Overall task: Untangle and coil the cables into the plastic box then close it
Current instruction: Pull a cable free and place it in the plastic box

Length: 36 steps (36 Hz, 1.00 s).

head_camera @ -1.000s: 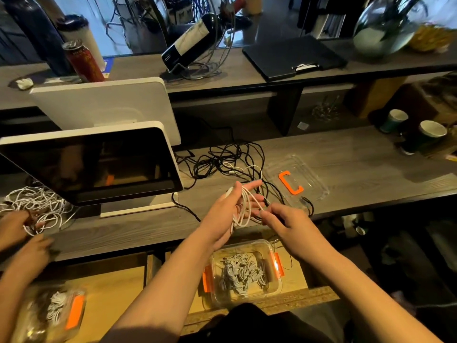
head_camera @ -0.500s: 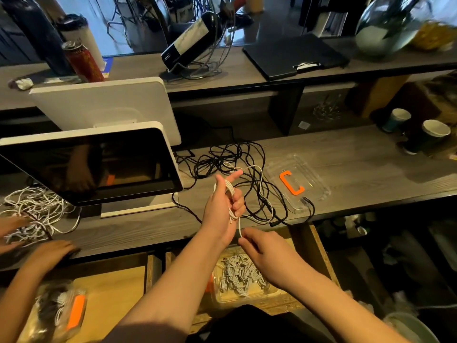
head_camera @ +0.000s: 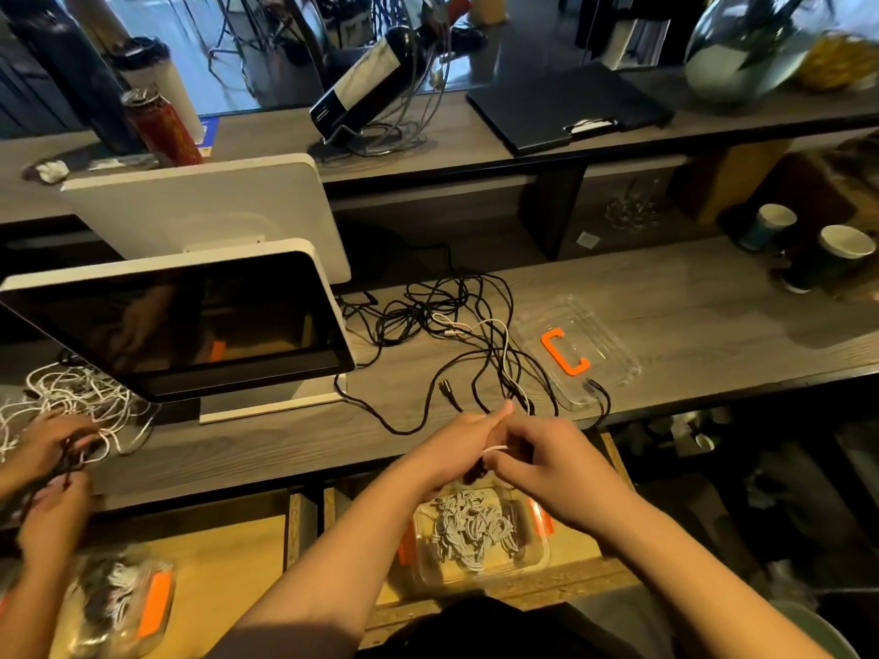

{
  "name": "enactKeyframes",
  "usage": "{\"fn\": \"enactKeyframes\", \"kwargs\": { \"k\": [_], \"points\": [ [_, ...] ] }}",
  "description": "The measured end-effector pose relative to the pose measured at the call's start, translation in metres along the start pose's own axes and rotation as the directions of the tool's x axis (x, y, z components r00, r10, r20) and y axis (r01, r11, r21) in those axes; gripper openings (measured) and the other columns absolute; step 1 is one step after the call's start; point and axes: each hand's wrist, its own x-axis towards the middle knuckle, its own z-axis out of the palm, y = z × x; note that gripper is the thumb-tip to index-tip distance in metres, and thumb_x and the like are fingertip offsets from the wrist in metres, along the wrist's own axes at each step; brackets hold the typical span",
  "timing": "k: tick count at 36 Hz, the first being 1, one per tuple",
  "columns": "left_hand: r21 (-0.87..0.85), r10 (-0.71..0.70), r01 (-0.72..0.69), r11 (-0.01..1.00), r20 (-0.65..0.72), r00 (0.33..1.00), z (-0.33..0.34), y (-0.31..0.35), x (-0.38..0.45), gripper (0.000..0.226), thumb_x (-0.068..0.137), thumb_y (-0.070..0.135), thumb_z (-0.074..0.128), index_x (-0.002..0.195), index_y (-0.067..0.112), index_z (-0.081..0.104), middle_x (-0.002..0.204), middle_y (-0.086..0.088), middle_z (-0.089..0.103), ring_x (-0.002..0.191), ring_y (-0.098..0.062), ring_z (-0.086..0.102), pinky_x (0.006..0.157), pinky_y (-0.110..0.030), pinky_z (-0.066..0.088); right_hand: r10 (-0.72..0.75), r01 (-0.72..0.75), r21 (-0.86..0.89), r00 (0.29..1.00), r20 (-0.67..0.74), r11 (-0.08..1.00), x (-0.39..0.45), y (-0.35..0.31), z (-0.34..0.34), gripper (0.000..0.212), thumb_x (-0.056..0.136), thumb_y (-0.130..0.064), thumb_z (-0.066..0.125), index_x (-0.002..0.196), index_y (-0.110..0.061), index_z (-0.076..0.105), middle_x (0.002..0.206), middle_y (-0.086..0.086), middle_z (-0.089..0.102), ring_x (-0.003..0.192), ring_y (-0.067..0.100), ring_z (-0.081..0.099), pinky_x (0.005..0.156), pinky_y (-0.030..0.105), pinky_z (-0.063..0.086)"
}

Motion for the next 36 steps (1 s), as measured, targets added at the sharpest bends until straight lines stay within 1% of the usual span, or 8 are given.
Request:
{"fn": "enactKeyframes", "kwargs": {
  "k": [6, 12, 16, 21, 24, 29, 33, 36],
  "points": [
    [-0.145, -0.128, 0.166, 0.975, 0.238, 0.963, -0.002, 0.002, -0.013, 0.059, 0.098, 0.072, 0.025, 0.088, 0.02, 0.051, 0.059, 0.004, 0.052, 0.047, -0.003, 0.044, 0.041, -0.014, 0.026, -0.045, 0.046, 0.018, 0.997, -0.068, 0.999, 0.002, -0.001, -0.019, 0.011, 0.086, -0.031, 0.073, 0.088, -0.021, 0.069, 0.072, -0.005, 0.066, 0.064, 0.006, 0.061, 0.061, 0.03, 0.051],
    [-0.088, -0.057, 0.112, 0.99, 0.471, 0.881, -0.007, 0.008, -0.02, 0.091, 0.091, 0.081, 0.013, 0.115, 0.007, 0.06, 0.059, 0.001, 0.052, 0.043, -0.004, 0.039, 0.041, -0.012, 0.029, -0.026, 0.035, 0.062, 0.988, -0.149, 0.997, 0.004, 0.003, -0.031, 0.028, 0.076, -0.045, 0.068, 0.084, -0.018, 0.068, 0.072, -0.003, 0.066, 0.067, 0.009, 0.063, 0.064, 0.034, 0.055],
    [0.063, 0.013, -0.062, 0.996, 0.593, 0.805, -0.013, 0.007, -0.025, 0.053, 0.102, 0.053, 0.044, 0.13, 0.013, 0.065, 0.068, 0.0, 0.051, 0.057, -0.01, 0.036, 0.056, -0.016, 0.036, 0.028, -0.005, 0.119, 0.981, -0.194, 0.993, 0.002, 0.011, -0.039, 0.024, 0.077, -0.045, 0.071, 0.088, -0.023, 0.07, 0.08, -0.002, 0.069, 0.076, 0.014, 0.065, 0.071, 0.041, 0.057],
    [0.042, 0.036, -0.065, 0.997, 0.492, 0.87, -0.013, 0.004, -0.028, 0.05, 0.108, 0.046, 0.031, 0.132, 0.016, 0.064, 0.071, 0.002, 0.061, 0.054, -0.004, 0.044, 0.065, -0.021, 0.04, 0.065, -0.032, 0.163, 0.977, -0.205, 0.986, -0.002, 0.022, -0.046, 0.01, 0.084, -0.031, 0.074, 0.088, -0.022, 0.071, 0.081, 0.001, 0.07, 0.078, 0.016, 0.068, 0.074, 0.047, 0.058],
    [-0.067, 0.109, -0.09, 0.994, 0.376, 0.92, -0.014, 0.007, -0.028, 0.051, 0.105, 0.049, 0.03, 0.133, 0.019, 0.061, 0.076, -0.003, 0.066, 0.06, -0.007, 0.049, 0.062, -0.018, 0.044, 0.073, -0.037, 0.174, 0.975, -0.208, 0.984, -0.005, 0.025, -0.044, 0.006, 0.087, -0.031, 0.071, 0.086, -0.025, 0.07, 0.08, 0.002, 0.069, 0.076, 0.019, 0.067, 0.074, 0.049, 0.057],
    [-0.04, 0.186, -0.182, 0.982, 0.293, 0.938, -0.016, 0.011, -0.028, 0.043, 0.104, 0.053, 0.026, 0.123, 0.034, 0.06, 0.079, -0.005, 0.069, 0.065, -0.011, 0.053, 0.077, -0.02, 0.05, 0.093, -0.05, 0.191, 0.971, -0.222, 0.98, -0.007, 0.026, -0.035, 0.012, 0.087, -0.037, 0.067, 0.082, -0.026, 0.068, 0.072, 0.004, 0.066, 0.068, 0.023, 0.061, 0.069, 0.05, 0.054],
    [-0.049, 0.205, -0.2, 0.979, 0.139, 0.969, -0.017, 0.01, -0.024, 0.043, 0.107, 0.049, 0.024, 0.123, 0.036, 0.061, 0.086, -0.003, 0.074, 0.072, -0.01, 0.059, 0.08, -0.023, 0.051, 0.138, -0.084, 0.241, 0.967, -0.213, 0.967, -0.008, 0.024, -0.029, 0.03, 0.084, -0.05, 0.061, 0.076, -0.021, 0.066, 0.067, 0.006, 0.062, 0.059, 0.013, 0.053, 0.061, 0.045, 0.048],
    [-0.186, 0.196, -0.187, 0.965, 0.035, 0.98, -0.012, 0.011, -0.026, 0.044, 0.107, 0.047, 0.028, 0.127, 0.032, 0.064, 0.095, -0.002, 0.075, 0.084, -0.014, 0.066, 0.085, -0.027, 0.055, 0.139, -0.089, 0.272, 0.975, -0.173, 0.958, -0.007, 0.022, -0.022, 0.025, 0.092, -0.04, 0.06, 0.077, -0.021, 0.066, 0.061, -0.003, 0.059, 0.054, 0.003, 0.05, 0.055, 0.033, 0.044]
  ]
}}
